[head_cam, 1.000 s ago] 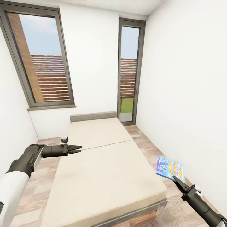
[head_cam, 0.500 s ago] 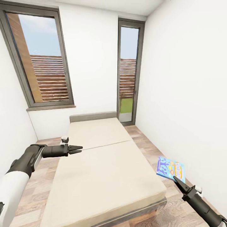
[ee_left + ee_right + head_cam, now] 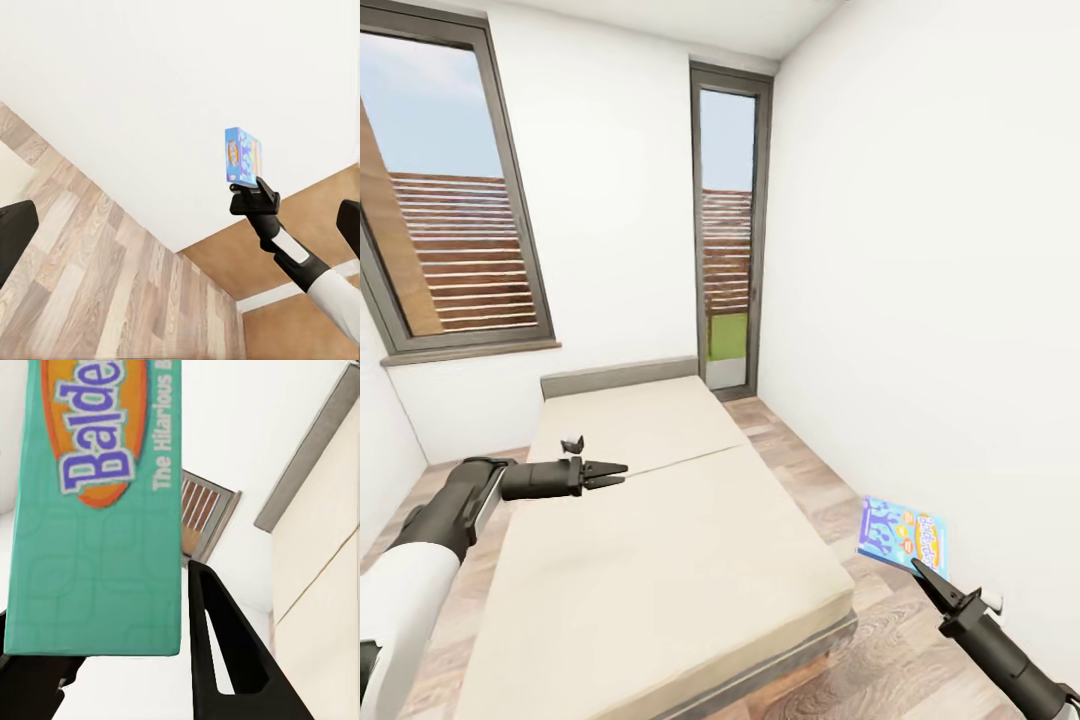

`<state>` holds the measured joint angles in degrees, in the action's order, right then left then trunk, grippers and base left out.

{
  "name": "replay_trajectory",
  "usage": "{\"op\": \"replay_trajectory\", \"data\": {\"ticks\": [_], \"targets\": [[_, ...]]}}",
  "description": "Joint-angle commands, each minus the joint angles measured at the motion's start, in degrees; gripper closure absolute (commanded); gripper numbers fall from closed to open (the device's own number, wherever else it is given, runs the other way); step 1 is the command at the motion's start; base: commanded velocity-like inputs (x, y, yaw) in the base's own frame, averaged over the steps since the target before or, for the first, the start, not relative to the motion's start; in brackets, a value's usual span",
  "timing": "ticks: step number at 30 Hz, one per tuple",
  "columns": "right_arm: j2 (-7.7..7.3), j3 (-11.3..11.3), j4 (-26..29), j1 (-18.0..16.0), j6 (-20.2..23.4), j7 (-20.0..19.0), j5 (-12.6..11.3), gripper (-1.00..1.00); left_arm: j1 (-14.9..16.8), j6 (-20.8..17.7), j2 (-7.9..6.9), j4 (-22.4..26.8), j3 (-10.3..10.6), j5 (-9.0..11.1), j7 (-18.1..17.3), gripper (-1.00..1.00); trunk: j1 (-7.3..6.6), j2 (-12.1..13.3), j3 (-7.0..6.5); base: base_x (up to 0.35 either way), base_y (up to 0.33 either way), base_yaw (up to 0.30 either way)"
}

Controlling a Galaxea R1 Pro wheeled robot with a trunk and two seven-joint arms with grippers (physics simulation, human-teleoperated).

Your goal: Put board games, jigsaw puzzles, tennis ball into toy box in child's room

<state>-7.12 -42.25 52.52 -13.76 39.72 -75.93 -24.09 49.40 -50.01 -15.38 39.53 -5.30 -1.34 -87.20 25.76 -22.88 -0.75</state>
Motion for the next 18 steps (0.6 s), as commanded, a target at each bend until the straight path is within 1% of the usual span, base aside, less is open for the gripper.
{"op": "replay_trajectory", "data": {"ticks": [1,3,4,5,6,7,9,11,13,14,16,18], "targets": [[-0.01,-0.07,-0.09,-0.04,0.46,-0.04,-0.24,1.0,0.0,-0.58,0.09,0.02,0.16,-0.15,-0.26,-1.0,0.02,-0.04,-0.01,0.0,0.0,-0.271],[0.13,0.01,-0.89,-0.08,0.19,0.23,-0.09,1.0,0.0,-0.55,0.43,0.02,0.95,-0.16,-0.12,-1.0,0.02,-0.04,-0.08,0.0,0.0,-0.271],[0.22,0.15,-2.14,-0.34,-0.09,0.83,0.14,1.0,0.0,-0.54,0.65,0.02,1.46,-0.16,-0.07,-1.0,0.02,-0.04,-0.12,0.0,0.0,-0.271],[0.22,0.24,-3.99,-0.99,-1.01,2.23,0.48,1.0,0.0,-0.53,0.81,0.02,1.94,-0.16,-0.07,-1.0,0.02,-0.04,-0.15,0.0,0.0,-0.271],[0.12,0.35,-7.36,-2.79,-3.44,5.31,0.77,1.0,0.0,-0.53,0.96,0.02,2.43,-0.16,-0.03,-1.0,0.02,-0.04,-0.19,0.0,0.0,-0.271],[0.08,0.38,-8.42,-3.42,-4.3,6.3,0.81,1.0,0.0,-0.53,0.98,0.02,2.53,-0.16,-0.02,-1.0,0.02,-0.04,-0.22,0.0,0.0,-0.271],[0.02,0.46,-12.21,-5.63,-7.11,9.51,1.08,1.0,0.0,-0.56,1.07,0.02,2.82,-0.16,0.04,-1.0,0.02,-0.04,-0.3,0.0,0.0,-0.271],[0.11,0.68,-13.42,-6.45,-8.11,10.6,1.35,1.0,0.0,-0.62,1.11,0.02,2.94,-0.16,0.14,-1.0,0.02,-0.04,-0.37,0.0,0.0,-0.271],[0.25,1.9,-13.61,-6.89,-8.57,11.05,1.5,1.0,0.0,-0.67,1.37,0.02,2.98,-0.16,0.22,-1.0,0.02,-0.04,-0.44,0.0,0.0,-0.271],[0.3,3.5,-13.64,-7.15,-9.01,11.32,1.54,1.0,0.0,-0.68,1.78,0.02,3.0,-0.2,0.27,-1.0,0.02,-0.04,-0.47,0.0,0.0,-0.271],[0.29,5.5,-13.69,-7.84,-9.81,11.49,1.53,1.0,0.0,-0.67,2.21,0.02,3.01,-0.23,0.33,-1.0,0.02,-0.04,-0.54,0.0,0.0,-0.271],[0.11,6.54,-13.68,-8.28,-10.11,11.26,1.49,1.0,0.0,-0.63,2.49,0.02,3.05,-0.22,0.51,-1.0,0.02,-0.04,-0.62,0.0,0.0,-0.271]]}}
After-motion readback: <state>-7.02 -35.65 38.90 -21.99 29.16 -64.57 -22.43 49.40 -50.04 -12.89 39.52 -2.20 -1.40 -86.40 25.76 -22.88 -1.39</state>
